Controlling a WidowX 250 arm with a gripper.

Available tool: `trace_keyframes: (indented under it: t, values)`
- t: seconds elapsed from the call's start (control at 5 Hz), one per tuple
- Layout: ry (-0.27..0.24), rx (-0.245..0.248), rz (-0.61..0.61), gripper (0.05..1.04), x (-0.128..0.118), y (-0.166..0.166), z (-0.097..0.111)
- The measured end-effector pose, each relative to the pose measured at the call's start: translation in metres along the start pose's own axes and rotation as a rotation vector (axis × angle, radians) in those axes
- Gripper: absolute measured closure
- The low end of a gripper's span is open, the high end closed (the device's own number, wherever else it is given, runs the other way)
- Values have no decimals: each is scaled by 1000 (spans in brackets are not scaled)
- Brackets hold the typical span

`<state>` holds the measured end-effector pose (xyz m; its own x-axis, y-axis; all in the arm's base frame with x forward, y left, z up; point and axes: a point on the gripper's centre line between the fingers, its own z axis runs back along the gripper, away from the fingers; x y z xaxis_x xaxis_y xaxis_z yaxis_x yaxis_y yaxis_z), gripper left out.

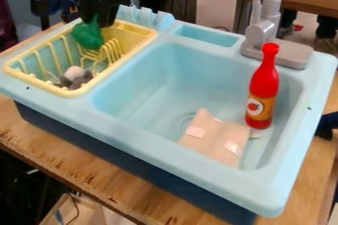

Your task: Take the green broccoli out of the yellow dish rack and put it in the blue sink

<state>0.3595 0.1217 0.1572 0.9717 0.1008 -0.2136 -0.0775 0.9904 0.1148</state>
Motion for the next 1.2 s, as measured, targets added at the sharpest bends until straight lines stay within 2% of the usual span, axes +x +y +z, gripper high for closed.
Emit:
trace_keyframes:
  t: [0.2,0.4,0.6,0.8,1.0,1.2]
  values:
    - [9,-2,13,710,-1,0,1]
    - [35,20,67,769,-5,4,11]
    - [-8,74,67,788,-4,-2,35]
    - [-138,142,-2,788,-23,-28,76]
    - [-215,142,-64,788,-50,-48,89]
    - [-260,110,-162,788,-69,-79,90]
